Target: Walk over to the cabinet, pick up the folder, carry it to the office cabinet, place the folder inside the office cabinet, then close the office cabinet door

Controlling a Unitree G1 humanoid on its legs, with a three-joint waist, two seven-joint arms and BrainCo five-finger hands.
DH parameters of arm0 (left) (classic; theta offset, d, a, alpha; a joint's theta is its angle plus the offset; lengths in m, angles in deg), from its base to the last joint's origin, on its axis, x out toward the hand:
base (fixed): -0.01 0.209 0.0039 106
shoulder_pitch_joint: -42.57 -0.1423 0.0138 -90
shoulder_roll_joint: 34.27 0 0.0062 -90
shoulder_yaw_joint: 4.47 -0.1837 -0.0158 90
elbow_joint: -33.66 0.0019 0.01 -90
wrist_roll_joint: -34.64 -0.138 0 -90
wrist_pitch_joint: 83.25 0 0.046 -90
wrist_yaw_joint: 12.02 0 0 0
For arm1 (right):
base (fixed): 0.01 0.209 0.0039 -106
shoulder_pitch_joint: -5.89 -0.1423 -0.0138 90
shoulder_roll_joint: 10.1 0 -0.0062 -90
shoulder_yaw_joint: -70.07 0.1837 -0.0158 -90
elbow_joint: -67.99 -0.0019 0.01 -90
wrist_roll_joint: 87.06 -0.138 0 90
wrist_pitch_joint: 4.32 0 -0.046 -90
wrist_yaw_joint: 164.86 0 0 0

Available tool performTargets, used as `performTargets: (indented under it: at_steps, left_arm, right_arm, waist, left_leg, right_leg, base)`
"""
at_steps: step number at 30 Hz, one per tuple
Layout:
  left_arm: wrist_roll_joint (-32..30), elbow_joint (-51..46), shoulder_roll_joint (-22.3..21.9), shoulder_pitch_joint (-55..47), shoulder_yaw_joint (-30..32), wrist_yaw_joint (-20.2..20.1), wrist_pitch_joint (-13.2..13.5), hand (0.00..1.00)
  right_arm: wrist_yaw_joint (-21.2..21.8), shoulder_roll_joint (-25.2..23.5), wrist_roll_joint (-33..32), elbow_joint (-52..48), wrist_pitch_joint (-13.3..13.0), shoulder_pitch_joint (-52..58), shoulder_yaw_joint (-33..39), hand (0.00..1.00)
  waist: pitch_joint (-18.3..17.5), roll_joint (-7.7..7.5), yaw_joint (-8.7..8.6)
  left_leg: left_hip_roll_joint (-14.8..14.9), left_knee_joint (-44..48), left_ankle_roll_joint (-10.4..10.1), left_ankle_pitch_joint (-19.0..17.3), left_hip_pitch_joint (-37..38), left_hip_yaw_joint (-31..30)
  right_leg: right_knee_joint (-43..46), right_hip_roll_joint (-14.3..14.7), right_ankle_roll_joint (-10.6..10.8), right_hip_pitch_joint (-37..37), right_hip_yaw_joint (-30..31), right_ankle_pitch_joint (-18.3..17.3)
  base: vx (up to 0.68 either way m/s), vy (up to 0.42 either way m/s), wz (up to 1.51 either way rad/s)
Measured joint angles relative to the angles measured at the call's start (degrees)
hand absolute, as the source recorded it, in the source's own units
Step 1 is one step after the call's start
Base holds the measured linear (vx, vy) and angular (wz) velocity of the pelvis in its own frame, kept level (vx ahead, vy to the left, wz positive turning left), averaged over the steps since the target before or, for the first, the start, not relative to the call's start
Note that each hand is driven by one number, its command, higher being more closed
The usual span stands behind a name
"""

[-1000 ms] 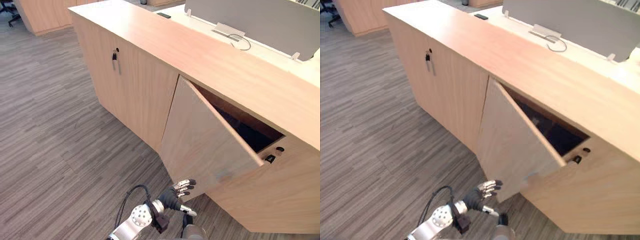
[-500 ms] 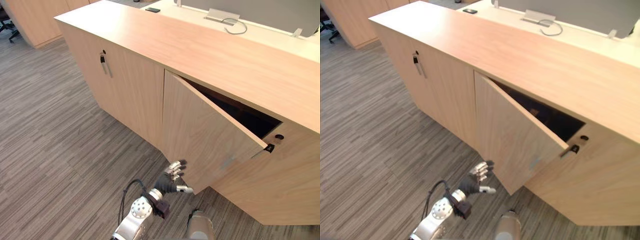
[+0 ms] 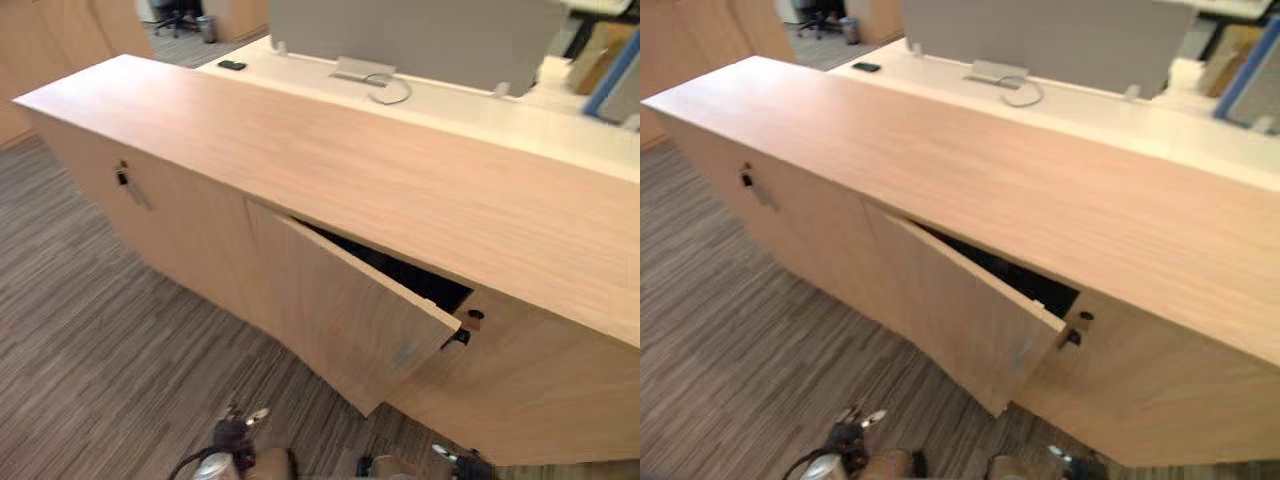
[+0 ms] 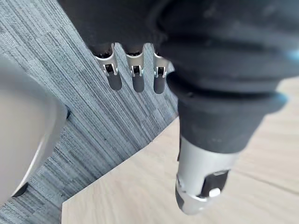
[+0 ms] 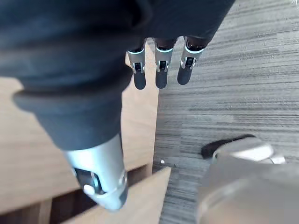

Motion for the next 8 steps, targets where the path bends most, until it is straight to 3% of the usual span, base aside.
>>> performTargets:
  at_steps: [3,8]
  left_arm:
    - [-2.93,3.74,-0.11,-0.94,4.45,-0.91,-0.48,0.00]
    - [-2.84,5.38,-1.24,-2.43,9.24,-2.44,-0.86,0.00]
  right_arm:
    - [0.81,-2.00,1.75,-1.27,-0.13,0.02,-2.31,0.00]
    - [2.09,-3.69,2.00,-0.83,-0.66,1.18,-1.34,0.00]
  waist:
    - [-1.97,0.15,0.25]
    - [-4.00,0.22,0.42]
  left_leg:
    - [-0.16,-4.28,0.10,0.81,3.13,3.45]
    - [0.00,-10.47,-0.59,1.69,8.96,4.02]
  right_leg:
    - [-5.22,-1.16,2.72,1.93,-1.01,3.18]
    - [-10.02,-0.08,3.05,6.88,-1.08,4.05]
  base:
    - [0.19,0.087,-0.56]
    - [0.19,-0.025,-0.10]
